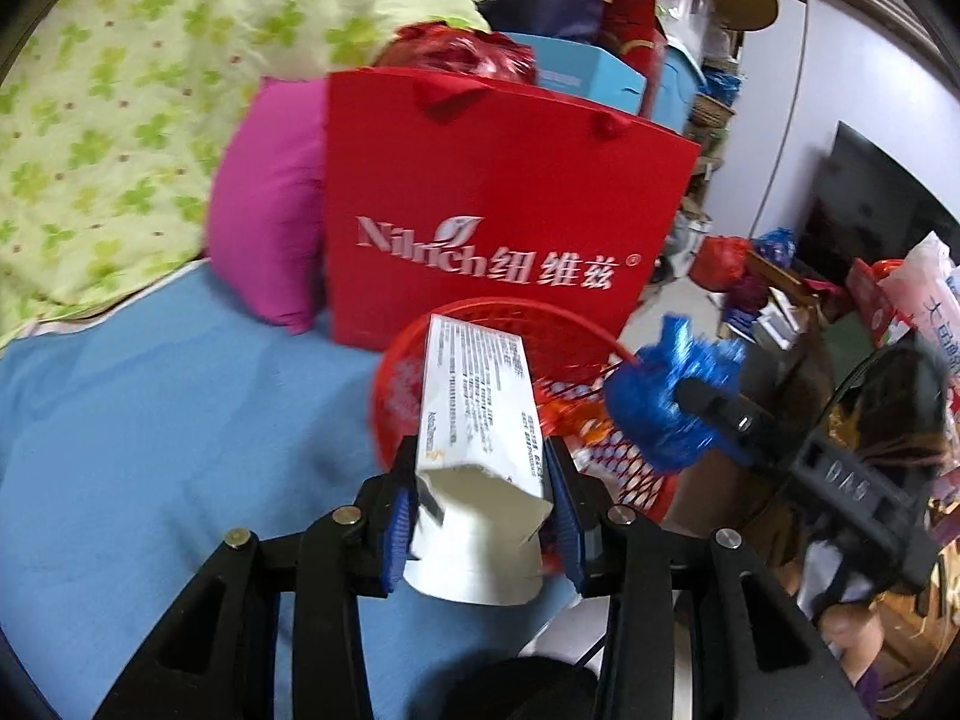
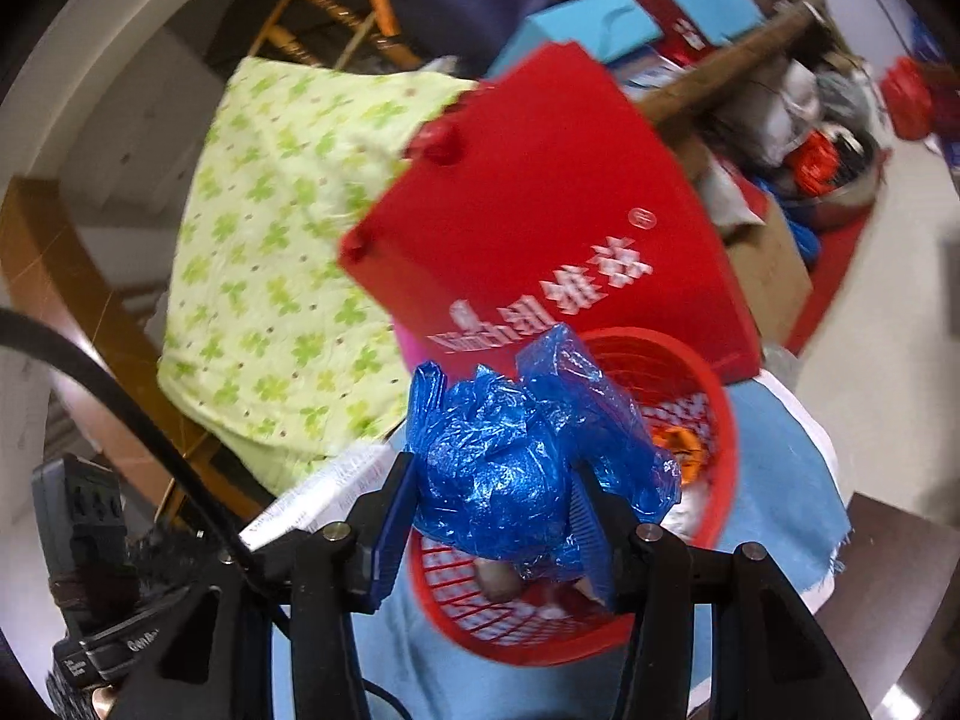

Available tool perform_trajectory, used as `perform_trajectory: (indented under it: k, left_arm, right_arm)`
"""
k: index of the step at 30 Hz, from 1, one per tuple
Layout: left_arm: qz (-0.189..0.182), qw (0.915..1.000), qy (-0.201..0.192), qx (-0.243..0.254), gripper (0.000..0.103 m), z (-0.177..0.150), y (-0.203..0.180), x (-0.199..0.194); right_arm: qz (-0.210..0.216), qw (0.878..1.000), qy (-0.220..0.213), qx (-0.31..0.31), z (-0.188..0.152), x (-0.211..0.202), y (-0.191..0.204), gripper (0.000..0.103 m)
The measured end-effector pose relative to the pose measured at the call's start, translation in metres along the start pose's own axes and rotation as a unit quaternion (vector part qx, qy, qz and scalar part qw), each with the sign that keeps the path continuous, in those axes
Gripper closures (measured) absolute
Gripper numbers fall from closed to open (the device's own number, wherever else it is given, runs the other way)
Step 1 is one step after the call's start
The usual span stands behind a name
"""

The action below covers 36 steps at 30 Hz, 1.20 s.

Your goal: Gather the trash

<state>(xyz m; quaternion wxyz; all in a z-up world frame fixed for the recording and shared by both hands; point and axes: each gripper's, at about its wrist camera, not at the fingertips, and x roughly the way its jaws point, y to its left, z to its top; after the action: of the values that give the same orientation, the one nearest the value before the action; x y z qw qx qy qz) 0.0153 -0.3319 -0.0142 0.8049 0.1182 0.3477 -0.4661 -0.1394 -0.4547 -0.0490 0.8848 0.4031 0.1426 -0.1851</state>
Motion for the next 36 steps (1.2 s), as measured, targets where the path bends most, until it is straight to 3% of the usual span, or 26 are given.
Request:
perform_trajectory:
  k: [3, 6, 10, 13, 16, 18, 24, 28, 31, 36]
  left_arm:
    - [-0.01, 0.9999, 0.004, 0.005, 0.056, 0.009, -0.003, 0.022]
    - [-0.001, 1.0, 0.005, -0.006, 0.045, 0.007, 0.003, 0.028]
    - [-0.003, 0.9998, -0.003, -0.021, 0.038, -0.006, 0.018, 0.018]
    - [0.024, 0.9996, -0.009, -0.011, 0.037, -0.02, 0.028, 0.0]
    - [0.062, 0.9978, -0.015, -0.015, 0.029, -0.034, 0.04, -0.021]
    - [0.101, 0.9947, -0.016, -0.013, 0.028, -0.042, 0.046, -0.035]
    - [0.187, 0.9815, -0.037, -0.016, 0.022, -0.063, 0.065, -0.087]
    - [0.223, 0.9728, -0.05, -0.035, 0.021, -0.072, 0.079, -0.116]
    - [0.257, 0.9636, -0.057, -0.048, 0.012, -0.08, 0.089, -0.134]
    - [0.293, 0.9518, -0.068, -0.062, 0.011, -0.091, 0.101, -0.158]
  right_arm:
    - [-0.005, 1.0, 0.014, 0.017, 0.002, 0.014, -0.015, 0.046]
    - [0.004, 0.999, 0.031, 0.034, 0.0, 0.028, -0.027, 0.035]
    - [-0.006, 0.999, 0.028, 0.031, -0.003, 0.03, -0.03, 0.035]
    - [-0.001, 1.0, 0.013, 0.01, -0.006, 0.019, -0.019, 0.035]
    - [-0.002, 1.0, 0.008, -0.03, -0.012, 0.009, 0.008, 0.035]
    - [-0.008, 0.997, 0.008, -0.075, -0.018, 0.004, 0.036, 0.035]
    - [-0.02, 0.984, 0.013, -0.174, -0.046, -0.011, 0.104, 0.031]
    - [-0.02, 0.975, 0.015, -0.221, -0.062, -0.023, 0.139, 0.031]
    - [-0.018, 0.968, 0.015, -0.25, -0.073, -0.031, 0.161, 0.03]
    - [-0.015, 0.959, 0.01, -0.284, -0.09, -0.041, 0.188, 0.029]
